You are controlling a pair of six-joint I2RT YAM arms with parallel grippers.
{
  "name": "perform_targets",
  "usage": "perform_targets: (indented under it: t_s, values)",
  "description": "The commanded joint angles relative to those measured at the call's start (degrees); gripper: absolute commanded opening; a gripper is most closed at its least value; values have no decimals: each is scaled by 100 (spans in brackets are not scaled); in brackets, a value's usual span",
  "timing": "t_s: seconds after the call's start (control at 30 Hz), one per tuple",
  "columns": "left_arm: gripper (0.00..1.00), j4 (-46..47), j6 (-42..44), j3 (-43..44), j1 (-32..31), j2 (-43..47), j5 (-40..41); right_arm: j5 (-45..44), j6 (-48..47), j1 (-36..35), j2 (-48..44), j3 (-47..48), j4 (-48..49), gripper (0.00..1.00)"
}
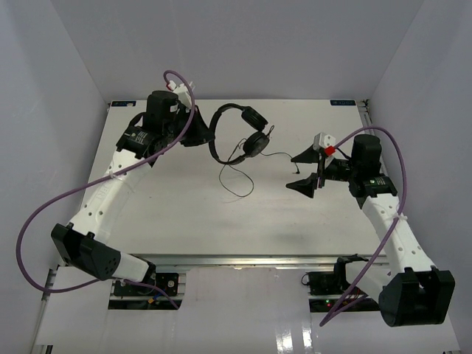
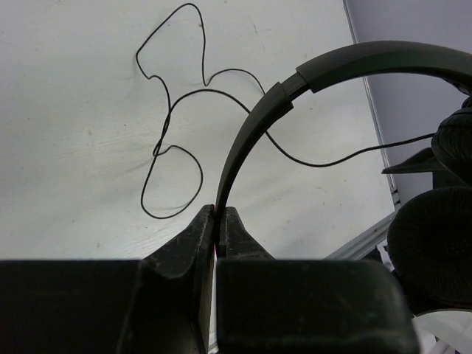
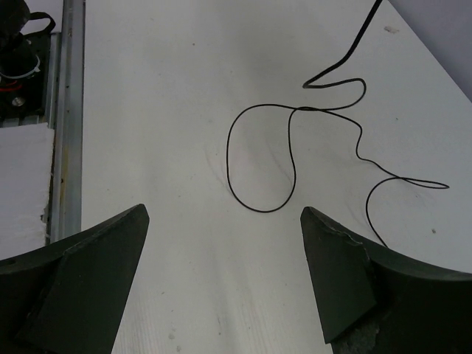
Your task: Wrap the headphones
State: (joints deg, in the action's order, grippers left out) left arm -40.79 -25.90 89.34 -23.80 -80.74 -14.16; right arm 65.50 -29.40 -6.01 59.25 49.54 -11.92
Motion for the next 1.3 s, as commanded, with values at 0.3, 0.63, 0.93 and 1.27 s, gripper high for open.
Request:
perform_targets:
  t_s: [0.3,0.63,0.93,1.27]
  values:
    - [0,84,-434,153,-19,378,-264,-824,654,-1307,900,-245,2807,90]
    - [0,131,-617,414,-19,618,-485,-1097,4081,-1323,2226,-1091,7820,90]
    - [0,-19,-787,701,-19,811,-791,-1219,5236,-1443,3443,-218,9291,90]
    - [0,-193,-883,1061,-19,928,-931,-1526,4862,-1688,3405,297,8021,98]
